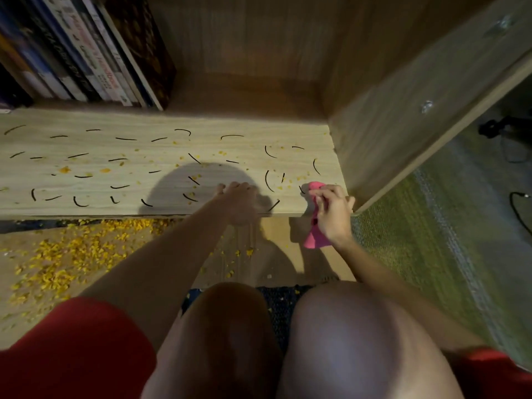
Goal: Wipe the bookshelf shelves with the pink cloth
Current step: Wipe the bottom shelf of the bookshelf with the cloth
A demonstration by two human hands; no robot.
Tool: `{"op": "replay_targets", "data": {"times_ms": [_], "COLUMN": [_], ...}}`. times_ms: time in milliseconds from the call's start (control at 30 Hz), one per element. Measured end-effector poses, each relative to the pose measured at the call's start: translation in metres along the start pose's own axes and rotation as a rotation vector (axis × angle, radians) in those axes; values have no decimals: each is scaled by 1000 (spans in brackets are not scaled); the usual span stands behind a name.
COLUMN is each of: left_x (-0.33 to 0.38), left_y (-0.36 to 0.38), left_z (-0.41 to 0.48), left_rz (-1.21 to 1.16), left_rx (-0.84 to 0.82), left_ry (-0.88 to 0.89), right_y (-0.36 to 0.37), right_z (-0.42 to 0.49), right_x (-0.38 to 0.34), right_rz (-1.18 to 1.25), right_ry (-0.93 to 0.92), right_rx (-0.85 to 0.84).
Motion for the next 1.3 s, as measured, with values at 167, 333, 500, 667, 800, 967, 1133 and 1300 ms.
{"op": "replay_targets", "data": {"times_ms": [167,333,500,667,800,967,1133,1300], "left_x": [0,3,3,20,16,-2,-12,-16], "left_y": [-5,11,8,-12,-8,-18,-19,-26], "left_z": [9,21,25,32,33,30,26,17], "left_rz": [9,-32,-62,-106,-110,-297,-375,-389], "left_rx": [8,-1,60,133,168,366,410,464], "left_ry": [-59,-84,-94,-66,-37,-47,-88,-52], "right_y": [28,32,29,12,-7,20,43,33], "right_z": [-4,-17,-16,0,37,50,18,50], "right_x": [-4,6,4,3,28,27,-28,-13], "right_rz": [-26,-256,-203,-172,-362,-430,-145,15], "right_ry": [21,10,-92,-121,99,183,-191,-45], "right_rx": [-195,-264,-149,-13,22,-101,-115,40]}}
Point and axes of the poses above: each hand's wrist, its own z-axis towards the middle knuckle, its own y-axis out of the palm, x = y × z, the point moved 8 cm from there along z, towards the middle knuckle, and after that the axes turned 14 degrees about -z, right-handed, at the moved point
